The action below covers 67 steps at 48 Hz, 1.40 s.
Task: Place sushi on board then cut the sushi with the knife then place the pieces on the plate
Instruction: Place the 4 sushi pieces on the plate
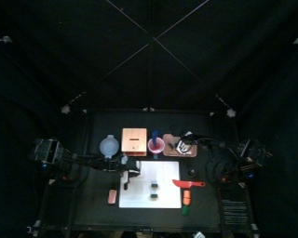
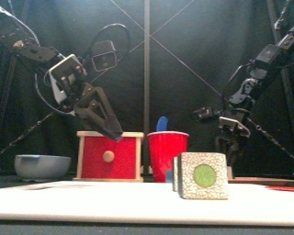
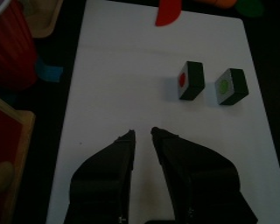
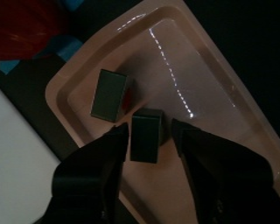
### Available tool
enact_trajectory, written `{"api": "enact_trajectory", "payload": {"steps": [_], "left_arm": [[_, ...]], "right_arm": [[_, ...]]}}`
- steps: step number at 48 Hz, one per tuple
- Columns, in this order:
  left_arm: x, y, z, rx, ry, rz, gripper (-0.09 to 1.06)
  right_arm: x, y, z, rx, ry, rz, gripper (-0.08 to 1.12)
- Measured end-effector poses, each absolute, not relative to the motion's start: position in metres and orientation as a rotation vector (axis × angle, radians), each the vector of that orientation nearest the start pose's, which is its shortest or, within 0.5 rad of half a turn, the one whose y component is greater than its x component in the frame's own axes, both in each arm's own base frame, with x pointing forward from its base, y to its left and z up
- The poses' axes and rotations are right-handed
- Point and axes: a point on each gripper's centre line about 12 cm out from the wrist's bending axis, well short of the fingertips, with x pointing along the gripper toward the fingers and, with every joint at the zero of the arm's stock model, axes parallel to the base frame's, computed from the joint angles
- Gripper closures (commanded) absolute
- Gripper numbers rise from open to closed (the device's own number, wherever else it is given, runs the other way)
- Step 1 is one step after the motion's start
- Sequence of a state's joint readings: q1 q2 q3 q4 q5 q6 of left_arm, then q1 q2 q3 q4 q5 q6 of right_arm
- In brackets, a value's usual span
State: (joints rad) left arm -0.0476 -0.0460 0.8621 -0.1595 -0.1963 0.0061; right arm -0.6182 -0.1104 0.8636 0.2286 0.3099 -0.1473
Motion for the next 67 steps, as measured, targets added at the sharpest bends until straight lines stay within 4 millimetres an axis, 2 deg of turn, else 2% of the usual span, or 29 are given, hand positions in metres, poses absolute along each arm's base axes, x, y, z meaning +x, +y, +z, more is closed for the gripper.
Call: {"api": "enact_trajectory", "payload": {"steps": [10,18,29,34,45,53,67], "left_arm": [[0.347,-0.013,0.142,-0.121,0.622,0.031,0.31],[0.347,-0.013,0.142,-0.121,0.622,0.031,0.31],[0.347,-0.013,0.142,-0.121,0.623,0.031,0.31],[0.347,-0.013,0.142,-0.121,0.623,0.031,0.31],[0.347,-0.013,0.142,-0.121,0.623,0.031,0.31],[0.347,-0.013,0.142,-0.121,0.622,0.031,0.31],[0.347,-0.012,0.142,-0.122,0.621,0.032,0.31]], "right_arm": [[0.257,-0.171,0.137,0.406,0.979,-0.521,0.2],[0.265,-0.156,0.157,0.377,0.962,-0.466,0.2],[0.295,-0.1,0.173,0.26,0.947,-0.274,0.2],[0.311,-0.06,0.178,0.176,0.941,-0.148,0.2],[0.33,-0.003,0.169,0.087,0.959,0.016,0.2],[0.345,0.021,0.168,0.095,0.932,0.068,0.2],[0.368,0.046,0.151,0.118,0.954,0.109,0.2]]}}
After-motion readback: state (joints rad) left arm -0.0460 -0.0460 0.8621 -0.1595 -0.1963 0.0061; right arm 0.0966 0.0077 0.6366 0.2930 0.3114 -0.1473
